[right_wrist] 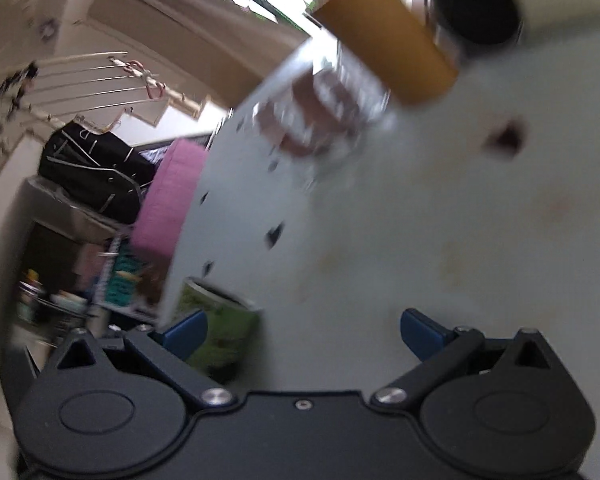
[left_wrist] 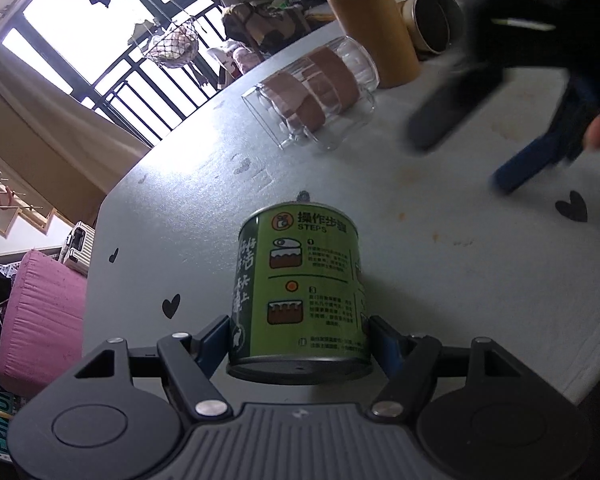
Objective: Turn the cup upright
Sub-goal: 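Hold the can with the left gripper while the right gripper grasps its open end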
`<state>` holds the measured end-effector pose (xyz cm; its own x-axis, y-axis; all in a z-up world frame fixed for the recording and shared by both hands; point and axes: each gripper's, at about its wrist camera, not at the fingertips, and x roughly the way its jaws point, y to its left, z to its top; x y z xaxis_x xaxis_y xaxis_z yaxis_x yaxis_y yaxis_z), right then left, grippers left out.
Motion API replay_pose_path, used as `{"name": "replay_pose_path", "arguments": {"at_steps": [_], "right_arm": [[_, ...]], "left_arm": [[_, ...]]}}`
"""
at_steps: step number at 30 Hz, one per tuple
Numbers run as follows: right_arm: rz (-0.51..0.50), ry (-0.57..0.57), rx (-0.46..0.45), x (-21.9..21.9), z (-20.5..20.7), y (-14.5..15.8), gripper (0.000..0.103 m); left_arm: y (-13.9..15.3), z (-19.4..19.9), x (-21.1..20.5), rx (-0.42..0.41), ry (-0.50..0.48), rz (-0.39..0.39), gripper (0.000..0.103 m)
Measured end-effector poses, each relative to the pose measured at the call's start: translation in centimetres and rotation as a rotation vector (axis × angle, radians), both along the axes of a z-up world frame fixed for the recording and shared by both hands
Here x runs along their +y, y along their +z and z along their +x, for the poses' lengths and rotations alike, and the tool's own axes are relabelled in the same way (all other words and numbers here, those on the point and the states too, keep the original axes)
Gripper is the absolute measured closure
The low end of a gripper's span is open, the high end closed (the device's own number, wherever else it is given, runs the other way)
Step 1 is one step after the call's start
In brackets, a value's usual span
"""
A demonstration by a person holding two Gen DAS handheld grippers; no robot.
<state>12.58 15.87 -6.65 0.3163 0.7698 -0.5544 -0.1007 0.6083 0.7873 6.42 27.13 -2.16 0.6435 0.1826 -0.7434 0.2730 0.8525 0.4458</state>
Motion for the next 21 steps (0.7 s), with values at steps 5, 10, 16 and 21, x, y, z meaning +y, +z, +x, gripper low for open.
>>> {"name": "replay_pose_path", "arguments": {"at_steps": [5, 10, 16, 21], "right_arm": [[0.123, 0.013, 0.141, 4.3, 1.2, -1.3, 0.002], [0.187, 0.033, 0.246, 7.6, 1.3, -2.1, 0.009], [0.168, 0.025, 0.251, 9.5, 1.5, -2.0, 0.021], [0.121, 0.066, 0.182, 10.1, 1.3, -1.2, 0.028]], "left_arm": [[-0.1, -0.1, 0.4, -0.013, -0.01, -0.017, 0.029], [-0.1, -0.4, 0.4, -0.015, -0.028, -0.022, 0.029], [-0.2, -0.9, 0.4, -0.027, -0.053, -0.023, 0.029], [-0.3, -1.1, 0.6, -0.053, -0.054, -0.024, 0.03]]}}
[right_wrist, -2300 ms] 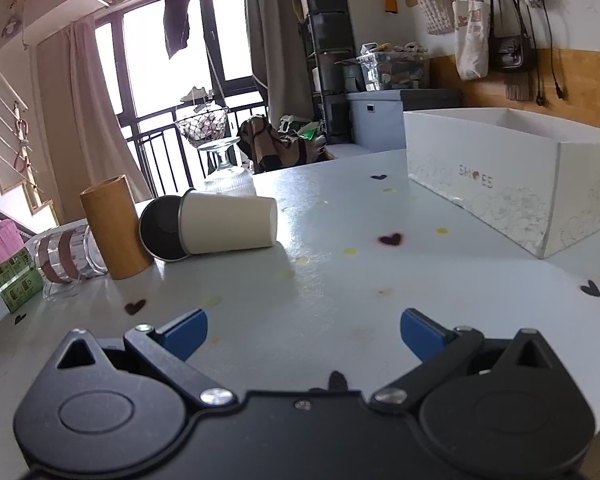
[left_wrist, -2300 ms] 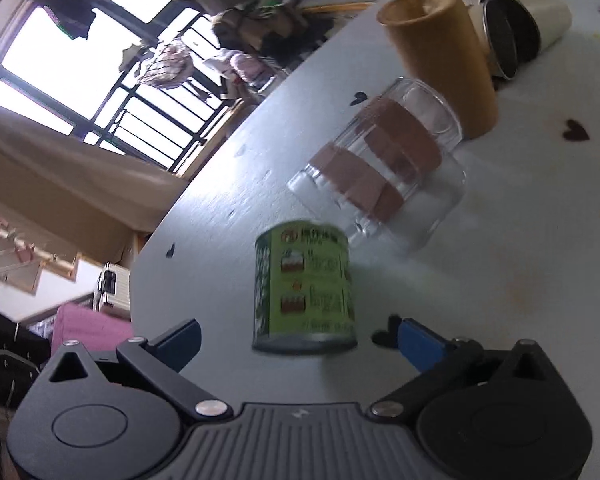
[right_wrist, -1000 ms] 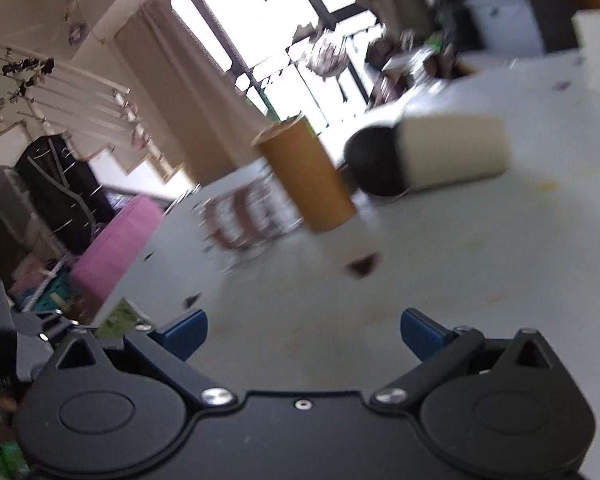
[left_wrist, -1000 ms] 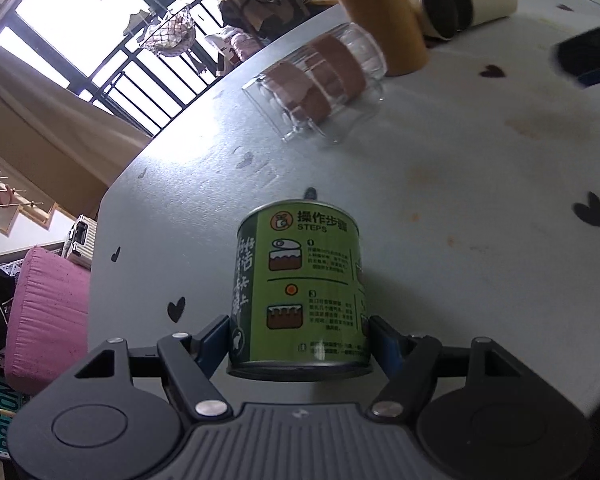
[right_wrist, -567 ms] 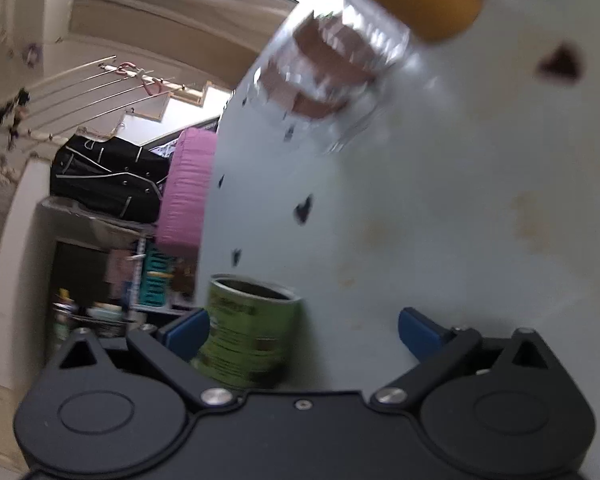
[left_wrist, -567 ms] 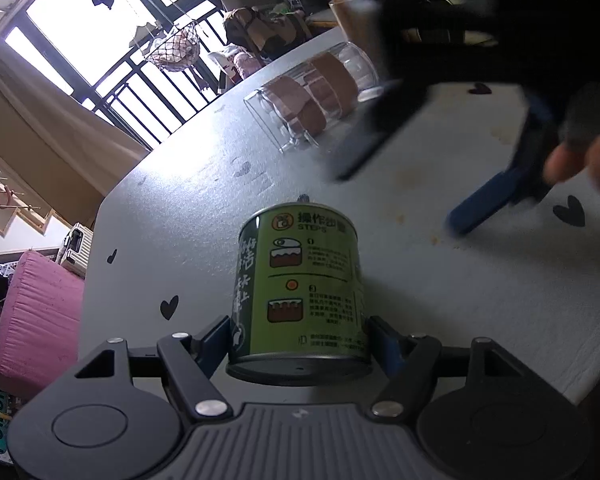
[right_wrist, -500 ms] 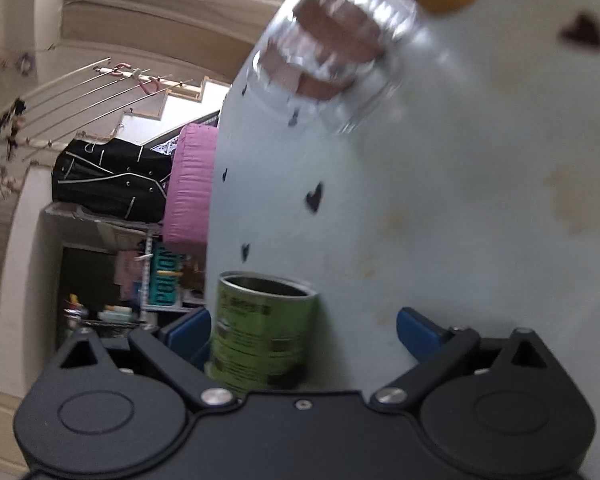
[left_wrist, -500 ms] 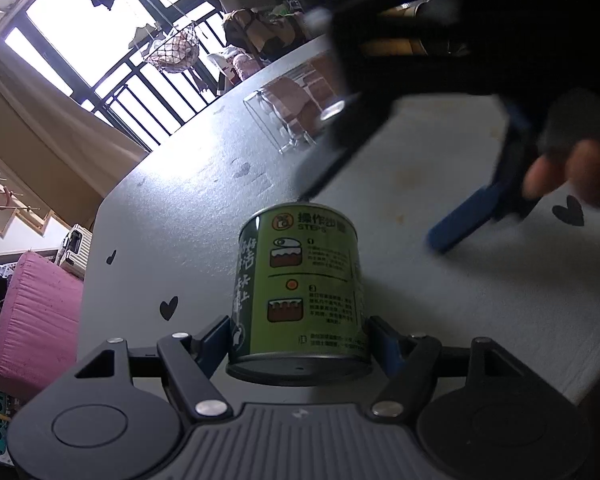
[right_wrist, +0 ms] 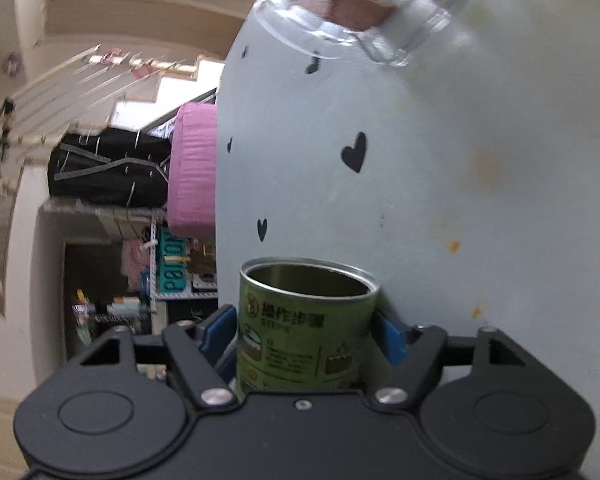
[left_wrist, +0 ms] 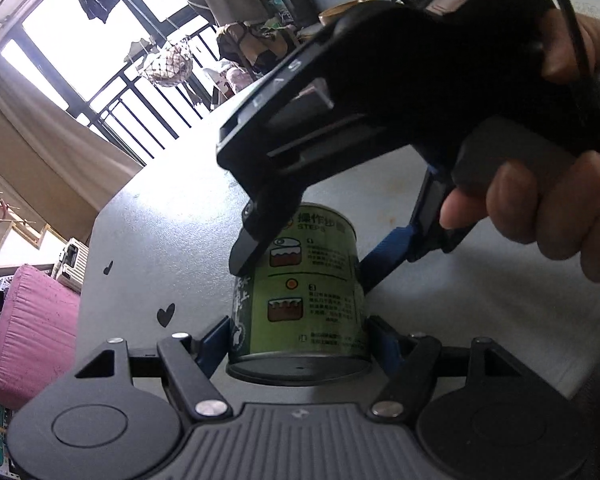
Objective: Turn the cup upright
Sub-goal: 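Hold the can with the left gripper while the right gripper grasps its open end, then rotate the can open end up with both grippers holding it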
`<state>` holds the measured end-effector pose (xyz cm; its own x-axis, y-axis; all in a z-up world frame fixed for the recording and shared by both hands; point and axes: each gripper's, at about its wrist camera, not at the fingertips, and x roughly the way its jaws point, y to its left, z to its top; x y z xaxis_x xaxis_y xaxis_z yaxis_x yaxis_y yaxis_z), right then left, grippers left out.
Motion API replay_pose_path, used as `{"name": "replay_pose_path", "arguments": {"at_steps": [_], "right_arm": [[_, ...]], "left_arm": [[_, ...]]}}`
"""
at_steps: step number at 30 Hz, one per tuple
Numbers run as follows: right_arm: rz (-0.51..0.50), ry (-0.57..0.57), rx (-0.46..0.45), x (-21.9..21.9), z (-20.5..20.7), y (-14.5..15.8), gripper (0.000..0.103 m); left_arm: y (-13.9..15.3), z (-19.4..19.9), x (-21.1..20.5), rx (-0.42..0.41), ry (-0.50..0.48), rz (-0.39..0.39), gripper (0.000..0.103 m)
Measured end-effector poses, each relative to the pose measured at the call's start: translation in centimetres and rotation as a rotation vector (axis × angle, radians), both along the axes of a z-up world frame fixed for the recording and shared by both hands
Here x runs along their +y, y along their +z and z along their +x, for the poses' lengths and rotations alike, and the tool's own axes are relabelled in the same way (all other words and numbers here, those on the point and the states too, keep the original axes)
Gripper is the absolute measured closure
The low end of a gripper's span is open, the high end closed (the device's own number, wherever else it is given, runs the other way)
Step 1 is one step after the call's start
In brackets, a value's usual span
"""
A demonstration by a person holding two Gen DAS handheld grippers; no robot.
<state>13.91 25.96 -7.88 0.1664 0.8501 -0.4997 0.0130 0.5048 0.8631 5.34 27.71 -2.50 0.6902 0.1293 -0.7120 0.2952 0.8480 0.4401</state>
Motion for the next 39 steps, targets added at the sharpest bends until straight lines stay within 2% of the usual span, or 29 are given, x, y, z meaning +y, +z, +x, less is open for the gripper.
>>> {"name": "replay_pose_path", "arguments": {"at_steps": [4, 10, 15, 19, 21, 23, 25, 28, 31, 34, 37, 38, 39], "right_arm": [[-0.042, 0.025, -0.131, 0.3, -0.5, 1.8, 0.028], [-0.223, 0.104, -0.535, 2.0, -2.9, 6.4, 0.029], [-0.329, 0.202, -0.8, 3.2, -4.7, 8.7, 0.029], [-0.399, 0.258, -0.956, 3.7, -6.3, 9.5, 0.029], [-0.43, 0.284, -1.009, 4.1, -6.9, 9.4, 0.029], [-0.444, 0.309, -1.046, 4.6, -7.7, 9.2, 0.029], [-0.449, 0.34, -1.068, 5.0, -8.2, 9.0, 0.029], [-0.455, 0.392, -1.118, 5.9, -9.8, 8.9, 0.029], [-0.464, 0.429, -1.171, 6.6, -11.1, 9.1, 0.029], [-0.462, 0.45, -1.18, 7.9, -11.3, 9.4, 0.029], [-0.461, 0.468, -1.188, 9.7, -11.1, 9.6, 0.029], [-0.464, 0.473, -1.193, 10.6, -11.0, 9.7, 0.029], [-0.468, 0.478, -1.194, 11.3, -10.8, 9.8, 0.029]], "left_arm": [[0.0, -0.4, 0.2, -0.057, -0.008, -0.011, 0.027], [0.3, -0.7, 0.6, -0.12, 0.029, -0.127, 0.024], [-0.3, -2.2, 1.9, -0.203, 0.123, -0.306, 0.024], [-1.4, -3.4, 3.3, -0.282, 0.22, -0.466, 0.025], [-2.2, -4.0, 3.8, -0.308, 0.261, -0.541, 0.025], [-2.9, -4.4, 4.0, -0.327, 0.292, -0.561, 0.03], [-3.4, -4.7, 4.2, -0.345, 0.324, -0.558, 0.036], [-3.6, -5.3, 4.9, -0.36, 0.348, -0.558, 0.036], [-3.5, -5.3, 6.2, -0.388, 0.365, -0.508, 0.036], [-3.3, -6.0, 6.6, -0.407, 0.387, -0.475, 0.036], [-3.2, -6.0, 7.9, -0.429, 0.42, -0.479, 0.032], [-3.1, -5.9, 8.4, -0.436, 0.44, -0.479, 0.026], [-3.1, -6.0, 8.7, -0.449, 0.459, -0.479, 0.025]]}}
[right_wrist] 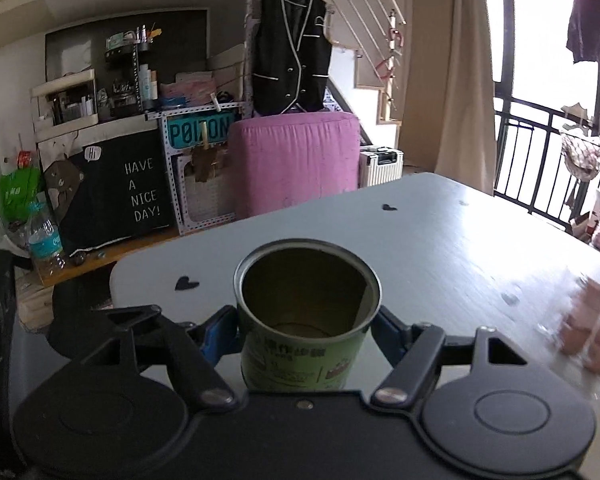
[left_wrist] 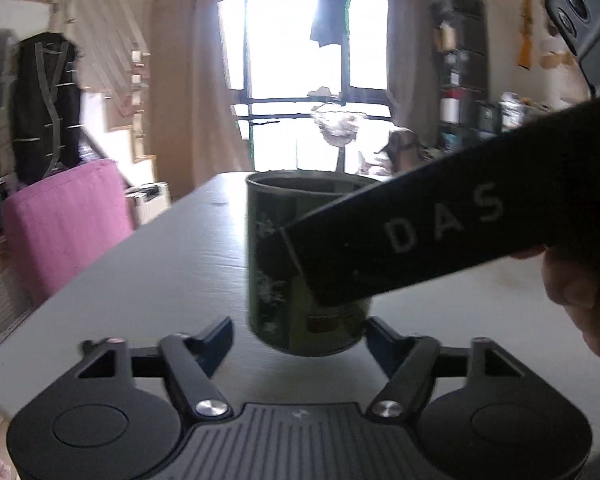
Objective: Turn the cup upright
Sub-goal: 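Rotate the can open end up with both grippers holding it, then lower the upright can onto the table and open both grippers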
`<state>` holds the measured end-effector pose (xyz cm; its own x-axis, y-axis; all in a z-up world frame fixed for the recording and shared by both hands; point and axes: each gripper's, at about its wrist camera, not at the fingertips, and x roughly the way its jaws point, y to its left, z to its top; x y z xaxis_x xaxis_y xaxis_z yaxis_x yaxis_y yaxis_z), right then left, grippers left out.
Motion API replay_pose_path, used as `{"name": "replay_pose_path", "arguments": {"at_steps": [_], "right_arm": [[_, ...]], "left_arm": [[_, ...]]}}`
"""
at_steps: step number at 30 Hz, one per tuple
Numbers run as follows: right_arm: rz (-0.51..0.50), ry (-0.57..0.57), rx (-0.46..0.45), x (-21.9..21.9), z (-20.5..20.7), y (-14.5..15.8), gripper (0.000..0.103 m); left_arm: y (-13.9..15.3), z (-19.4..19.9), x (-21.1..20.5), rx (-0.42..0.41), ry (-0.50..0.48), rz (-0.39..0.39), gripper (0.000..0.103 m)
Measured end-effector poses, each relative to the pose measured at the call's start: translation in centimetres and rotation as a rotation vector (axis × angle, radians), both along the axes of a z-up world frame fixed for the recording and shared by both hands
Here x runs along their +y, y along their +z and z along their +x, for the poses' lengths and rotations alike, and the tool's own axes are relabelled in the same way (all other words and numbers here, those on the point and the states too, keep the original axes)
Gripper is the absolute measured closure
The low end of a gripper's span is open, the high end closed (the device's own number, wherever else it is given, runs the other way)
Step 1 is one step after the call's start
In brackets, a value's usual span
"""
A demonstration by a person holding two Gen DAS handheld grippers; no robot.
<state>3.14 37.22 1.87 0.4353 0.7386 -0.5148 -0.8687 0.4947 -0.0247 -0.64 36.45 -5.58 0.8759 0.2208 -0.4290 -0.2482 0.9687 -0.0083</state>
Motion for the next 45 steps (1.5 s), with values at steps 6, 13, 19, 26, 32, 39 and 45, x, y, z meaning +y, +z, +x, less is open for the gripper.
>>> {"name": "replay_pose_path", "arguments": {"at_steps": [6, 13, 19, 26, 32, 39, 45], "right_arm": [[-0.042, -0.006, -0.025, 4.1, 0.9, -0.2, 0.029], [-0.059, -0.032, -0.008, 6.0, 2.0, -1.4, 0.029], [-0.063, -0.029, -0.023, 6.0, 1.9, -1.5, 0.025], [0.053, -0.047, -0.005, 1.5, 1.3, 0.9, 0.002], [0.117, -0.101, -0.063, -4.9, -0.6, 2.1, 0.0], [0.137, -0.19, -0.094, -11.2, -2.0, 1.9, 0.0], [0.13, -0.255, -0.134, -15.3, -3.2, 1.5, 0.0]], "left_arm": [[0.3, -0.6, 2.7, -0.072, 0.047, -0.012, 0.027], [-0.1, 0.7, 3.9, -0.041, 0.037, 0.002, 0.037], [-0.3, -0.2, 3.4, -0.03, 0.025, -0.013, 0.037], [1.8, -2.9, 1.5, -0.038, 0.059, -0.002, 0.014], [4.1, -5.0, -1.3, -0.035, 0.106, 0.021, 0.003], [5.6, -6.8, -3.5, -0.034, 0.155, 0.0, 0.0], [6.2, -7.9, -4.8, -0.037, 0.199, 0.038, 0.0]]}}
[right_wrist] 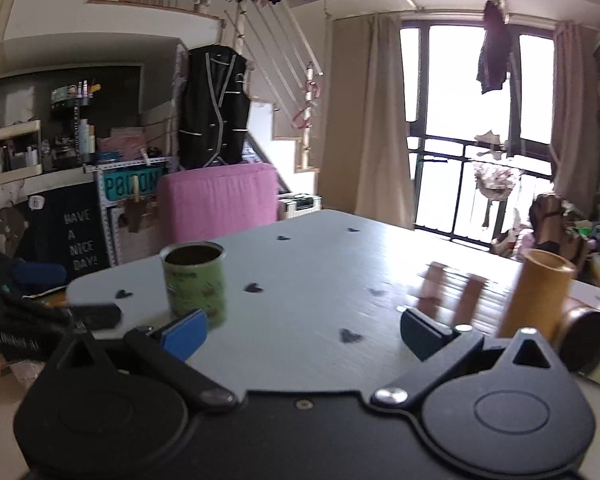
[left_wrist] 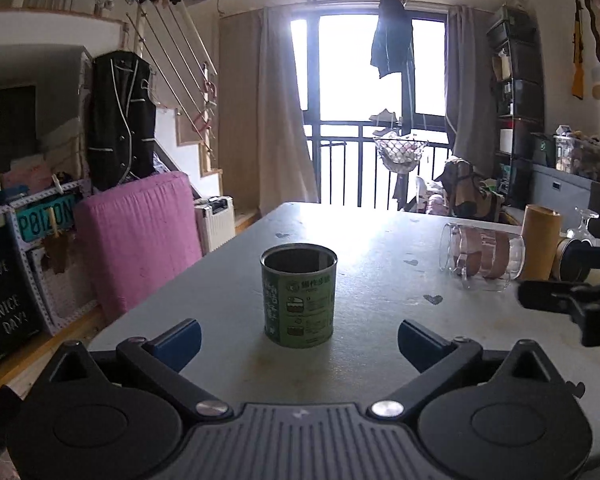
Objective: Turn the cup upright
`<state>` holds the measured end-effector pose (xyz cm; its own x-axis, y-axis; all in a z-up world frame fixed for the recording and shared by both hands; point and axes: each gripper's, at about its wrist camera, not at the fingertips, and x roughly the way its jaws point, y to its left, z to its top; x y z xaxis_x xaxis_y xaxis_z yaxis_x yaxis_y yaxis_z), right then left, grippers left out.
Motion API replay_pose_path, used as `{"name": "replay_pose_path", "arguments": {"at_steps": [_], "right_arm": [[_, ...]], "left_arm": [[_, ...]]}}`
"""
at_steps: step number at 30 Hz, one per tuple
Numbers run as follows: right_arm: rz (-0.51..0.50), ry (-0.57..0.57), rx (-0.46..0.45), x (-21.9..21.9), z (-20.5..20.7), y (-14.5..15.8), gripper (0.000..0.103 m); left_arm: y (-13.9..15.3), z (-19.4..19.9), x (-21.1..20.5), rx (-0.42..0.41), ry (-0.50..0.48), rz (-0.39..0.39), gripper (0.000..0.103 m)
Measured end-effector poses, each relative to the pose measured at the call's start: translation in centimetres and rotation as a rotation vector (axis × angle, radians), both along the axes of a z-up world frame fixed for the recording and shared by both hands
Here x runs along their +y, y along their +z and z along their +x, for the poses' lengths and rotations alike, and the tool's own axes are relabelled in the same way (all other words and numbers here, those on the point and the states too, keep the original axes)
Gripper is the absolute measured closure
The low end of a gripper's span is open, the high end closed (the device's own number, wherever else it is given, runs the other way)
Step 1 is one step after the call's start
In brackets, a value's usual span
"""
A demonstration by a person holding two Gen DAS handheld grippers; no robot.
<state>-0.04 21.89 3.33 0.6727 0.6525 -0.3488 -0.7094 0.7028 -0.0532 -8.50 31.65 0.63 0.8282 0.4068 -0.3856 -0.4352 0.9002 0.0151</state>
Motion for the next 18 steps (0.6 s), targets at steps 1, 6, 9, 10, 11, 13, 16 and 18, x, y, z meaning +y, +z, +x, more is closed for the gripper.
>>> {"name": "replay_pose_path", "arguments": {"at_steps": [1, 6, 9, 10, 11, 13, 16, 18], "right_arm": [[0.001, -0.011, 0.001, -0.6, -0.1, -0.1, 0.0], [0.0, -0.071, 0.005, -2.6, -0.5, -0.2, 0.0], [-0.01, -0.097, -0.001, -3.6, -0.8, -0.4, 0.0], [-0.01, -0.107, -0.001, -4.0, -0.8, -0.4, 0.0], [-0.01, -0.114, 0.0, -4.2, -0.9, -0.5, 0.0], [-0.01, -0.13, 0.003, -4.7, -0.8, -0.6, 0.0], [-0.014, -0.155, 0.007, -5.3, -0.9, -0.7, 0.0], [-0.013, -0.163, 0.011, -5.6, -0.9, -0.8, 0.0]], "left_arm": [[0.1, -0.1, -0.3, 0.001, 0.005, 0.006, 0.0], [0.3, -0.6, -0.9, -0.001, 0.018, 0.001, 0.0], [0.2, -0.8, -1.1, 0.0, 0.031, -0.009, 0.0], [0.2, -0.8, -1.1, 0.003, 0.034, -0.013, 0.0], [0.2, -0.9, -1.2, 0.006, 0.035, -0.018, 0.0], [0.1, -0.9, -1.3, 0.011, 0.035, -0.027, 0.0], [-0.1, -1.0, -1.4, 0.017, 0.029, -0.033, 0.0], [-0.2, -0.9, -1.6, 0.023, 0.026, -0.032, 0.0]]}}
